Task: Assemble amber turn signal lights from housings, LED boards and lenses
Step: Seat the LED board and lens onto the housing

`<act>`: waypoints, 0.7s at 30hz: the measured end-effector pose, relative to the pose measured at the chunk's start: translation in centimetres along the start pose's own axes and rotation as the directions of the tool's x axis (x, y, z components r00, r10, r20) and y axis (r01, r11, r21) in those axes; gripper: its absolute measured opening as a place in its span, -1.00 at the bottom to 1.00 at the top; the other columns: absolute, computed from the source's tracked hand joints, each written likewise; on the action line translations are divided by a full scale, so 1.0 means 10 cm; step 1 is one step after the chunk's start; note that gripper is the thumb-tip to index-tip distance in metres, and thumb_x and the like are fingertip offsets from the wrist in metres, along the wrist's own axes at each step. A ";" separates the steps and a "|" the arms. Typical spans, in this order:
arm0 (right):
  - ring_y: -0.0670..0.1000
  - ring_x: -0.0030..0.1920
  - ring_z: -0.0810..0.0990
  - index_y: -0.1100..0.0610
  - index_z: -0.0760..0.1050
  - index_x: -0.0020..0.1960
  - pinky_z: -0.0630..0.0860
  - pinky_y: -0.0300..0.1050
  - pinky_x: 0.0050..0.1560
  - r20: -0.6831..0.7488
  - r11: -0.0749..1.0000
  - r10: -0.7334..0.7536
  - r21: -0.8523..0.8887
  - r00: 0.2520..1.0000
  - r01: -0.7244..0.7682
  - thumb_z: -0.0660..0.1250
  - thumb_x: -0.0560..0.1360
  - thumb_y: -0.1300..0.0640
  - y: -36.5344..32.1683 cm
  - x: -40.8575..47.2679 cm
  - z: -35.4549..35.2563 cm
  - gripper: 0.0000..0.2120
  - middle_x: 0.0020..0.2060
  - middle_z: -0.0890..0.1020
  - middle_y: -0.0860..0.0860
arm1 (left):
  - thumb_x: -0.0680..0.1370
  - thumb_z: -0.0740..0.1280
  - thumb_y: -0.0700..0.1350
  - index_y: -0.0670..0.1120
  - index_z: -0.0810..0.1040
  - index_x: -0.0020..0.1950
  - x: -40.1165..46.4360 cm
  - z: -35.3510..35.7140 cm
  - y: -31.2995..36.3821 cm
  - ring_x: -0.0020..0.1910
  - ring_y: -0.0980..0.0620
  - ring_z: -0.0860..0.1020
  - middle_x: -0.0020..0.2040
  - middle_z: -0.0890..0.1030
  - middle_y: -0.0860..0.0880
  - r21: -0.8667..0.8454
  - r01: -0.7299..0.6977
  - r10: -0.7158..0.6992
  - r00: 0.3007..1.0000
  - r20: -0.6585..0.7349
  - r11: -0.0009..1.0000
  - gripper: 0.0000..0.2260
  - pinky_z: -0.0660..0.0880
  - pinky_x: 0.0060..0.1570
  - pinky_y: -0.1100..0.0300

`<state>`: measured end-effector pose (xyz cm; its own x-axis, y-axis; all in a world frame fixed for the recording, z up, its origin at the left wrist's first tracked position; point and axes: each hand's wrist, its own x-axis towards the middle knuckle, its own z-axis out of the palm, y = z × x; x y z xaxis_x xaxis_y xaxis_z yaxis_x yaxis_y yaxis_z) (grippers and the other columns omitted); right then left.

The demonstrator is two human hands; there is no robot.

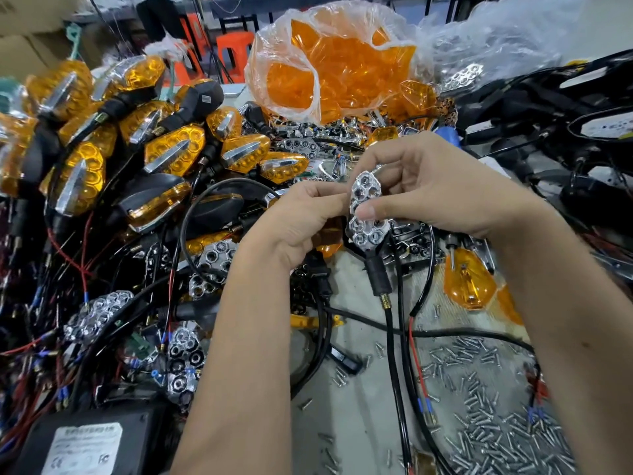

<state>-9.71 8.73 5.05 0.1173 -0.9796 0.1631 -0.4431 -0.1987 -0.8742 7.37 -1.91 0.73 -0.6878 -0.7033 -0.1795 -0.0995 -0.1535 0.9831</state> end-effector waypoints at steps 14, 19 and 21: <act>0.40 -0.28 0.54 0.14 0.65 0.12 0.45 0.20 -0.17 -0.039 0.999 -0.020 0.024 0.999 0.021 0.53 0.53 0.18 0.05 0.02 0.05 -0.82 -0.11 0.74 0.22 | 0.59 0.43 -0.24 -0.19 0.70 0.03 0.00 0.01 0.02 -0.29 0.05 0.65 -0.20 0.71 -0.08 0.017 0.025 -0.024 0.998 -0.059 1.000 -0.93 0.60 -0.27 0.20; 0.49 -0.10 0.61 0.17 0.66 0.12 0.56 0.43 -0.08 -0.065 0.998 -0.066 0.020 0.996 0.067 0.52 0.53 0.20 0.05 0.03 0.08 -0.83 -0.09 0.74 0.20 | 0.55 0.49 -0.21 -0.21 0.71 0.04 -0.01 -0.01 0.02 -0.27 0.05 0.65 -0.18 0.71 -0.08 0.044 0.009 -0.005 0.996 -0.084 0.999 -0.89 0.59 -0.24 0.19; 0.53 -0.10 0.59 0.17 0.66 0.12 0.53 0.52 -0.09 -0.089 0.995 -0.076 0.054 0.993 0.081 0.52 0.54 0.20 0.05 0.03 0.09 -0.83 -0.09 0.72 0.28 | 0.52 0.52 -0.19 -0.14 0.75 -0.06 -0.02 -0.01 0.02 -0.29 0.05 0.64 -0.19 0.72 -0.08 0.068 0.003 0.003 0.997 -0.081 0.998 -0.96 0.59 -0.27 0.20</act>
<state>-9.10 8.33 4.22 0.0711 -0.9605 0.2690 -0.3837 -0.2753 -0.8815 7.56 -1.89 0.92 -0.6277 -0.7576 -0.1790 -0.1497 -0.1081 0.9828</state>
